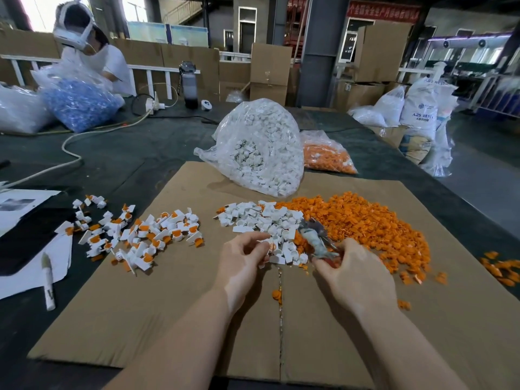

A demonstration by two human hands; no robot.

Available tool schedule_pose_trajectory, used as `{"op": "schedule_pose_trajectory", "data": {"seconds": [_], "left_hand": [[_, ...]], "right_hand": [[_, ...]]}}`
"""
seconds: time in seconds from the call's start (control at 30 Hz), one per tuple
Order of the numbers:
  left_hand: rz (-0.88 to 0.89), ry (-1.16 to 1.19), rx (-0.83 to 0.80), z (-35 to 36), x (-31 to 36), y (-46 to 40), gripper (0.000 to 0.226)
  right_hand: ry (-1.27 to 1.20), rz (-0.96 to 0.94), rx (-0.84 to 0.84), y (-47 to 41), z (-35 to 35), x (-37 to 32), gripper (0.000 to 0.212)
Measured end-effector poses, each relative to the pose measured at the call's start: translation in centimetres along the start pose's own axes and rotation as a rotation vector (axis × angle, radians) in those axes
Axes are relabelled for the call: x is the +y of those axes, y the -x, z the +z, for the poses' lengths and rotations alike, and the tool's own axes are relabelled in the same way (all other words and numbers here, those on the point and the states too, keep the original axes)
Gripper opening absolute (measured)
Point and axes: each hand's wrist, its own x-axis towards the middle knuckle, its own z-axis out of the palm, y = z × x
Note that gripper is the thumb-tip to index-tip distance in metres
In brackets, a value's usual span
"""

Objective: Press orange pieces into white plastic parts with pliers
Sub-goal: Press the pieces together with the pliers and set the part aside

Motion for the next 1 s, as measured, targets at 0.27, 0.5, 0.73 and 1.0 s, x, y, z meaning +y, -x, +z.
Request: {"op": "schedule_pose_trajectory", "data": {"seconds": [0.27,0.5,0.73,1.0], "left_hand": [[0.092,-0.217,-0.04,0.0,-0.1,0.4,0.022],[0.137,-0.303,-0.074,0.1,-0.2,0.2,0.016],[0.124,-0.318,-0.169,-0.2,-0.1,0.5,0.03],[0.197,-0.422,-0.198,0.3,-0.4,0.7,0.035]], "right_hand": [[0.311,0.014,0.06,-0.1,2.0,1.9,0.059],[-0.103,-0.342,0.308,1.0,2.7,-0.3,0.031],[-0.396,-0.518,0.229,1.7,3.8,-2.5,0.009],[-0.483,-0.431,0.275,1.9,4.1,-2.2,0.017]]}}
